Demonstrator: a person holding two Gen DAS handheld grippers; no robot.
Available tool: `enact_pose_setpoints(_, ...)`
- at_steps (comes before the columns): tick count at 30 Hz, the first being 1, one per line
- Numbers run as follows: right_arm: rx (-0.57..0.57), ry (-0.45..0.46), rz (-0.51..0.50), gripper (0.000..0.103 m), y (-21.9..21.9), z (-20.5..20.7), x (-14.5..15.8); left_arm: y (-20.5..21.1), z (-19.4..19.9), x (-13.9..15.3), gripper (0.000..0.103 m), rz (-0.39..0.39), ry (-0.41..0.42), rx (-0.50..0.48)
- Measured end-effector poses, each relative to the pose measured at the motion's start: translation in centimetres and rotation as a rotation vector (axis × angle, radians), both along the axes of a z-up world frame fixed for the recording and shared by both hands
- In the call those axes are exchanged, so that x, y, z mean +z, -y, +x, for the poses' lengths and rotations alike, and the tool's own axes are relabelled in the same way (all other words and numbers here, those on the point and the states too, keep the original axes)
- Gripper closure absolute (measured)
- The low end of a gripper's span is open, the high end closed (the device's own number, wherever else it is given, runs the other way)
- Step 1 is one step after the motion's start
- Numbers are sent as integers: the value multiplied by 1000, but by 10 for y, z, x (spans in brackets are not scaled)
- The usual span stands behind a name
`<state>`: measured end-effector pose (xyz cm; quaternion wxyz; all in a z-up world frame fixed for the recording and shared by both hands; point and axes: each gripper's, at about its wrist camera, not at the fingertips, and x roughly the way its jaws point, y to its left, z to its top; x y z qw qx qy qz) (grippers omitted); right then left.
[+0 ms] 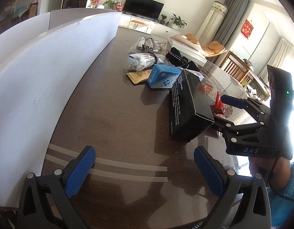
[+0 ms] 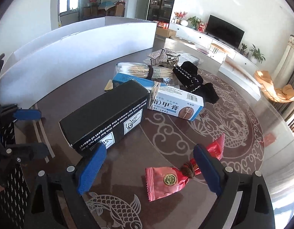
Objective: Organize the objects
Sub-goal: 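Grasp the black 'ODOR REMOVING BAR' box with the right tool and lift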
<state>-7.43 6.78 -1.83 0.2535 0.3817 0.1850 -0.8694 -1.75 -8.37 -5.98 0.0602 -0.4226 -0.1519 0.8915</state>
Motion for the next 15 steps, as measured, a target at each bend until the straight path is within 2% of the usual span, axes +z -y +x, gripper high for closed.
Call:
enact_pose_setpoints(4, -80, 19, -54, 10, -12, -8, 17, -3, 4, 0, 0, 0, 0, -12)
enact_pose_setpoints(7, -116, 104, -224, 10, -19, -15, 40, -9, 5, 1, 0, -14, 2, -36)
enact_pose_setpoints(9, -111, 166, -303, 10, -9, -21, 49, -14, 3, 0, 0, -38, 5, -49)
enact_pose_setpoints(11, -129, 239, -299, 9, 10, -29, 46, -17, 3, 0, 0, -55, 6, -63)
enact_pose_setpoints(13, -176, 302, -243, 9, 27, -39, 34, -18, 5, 1, 0, -62, 1, -69)
enact_pose_setpoints(15, -195, 326, -189, 9, 39, -44, 22, -16, 6, 2, 0, -61, -1, -65)
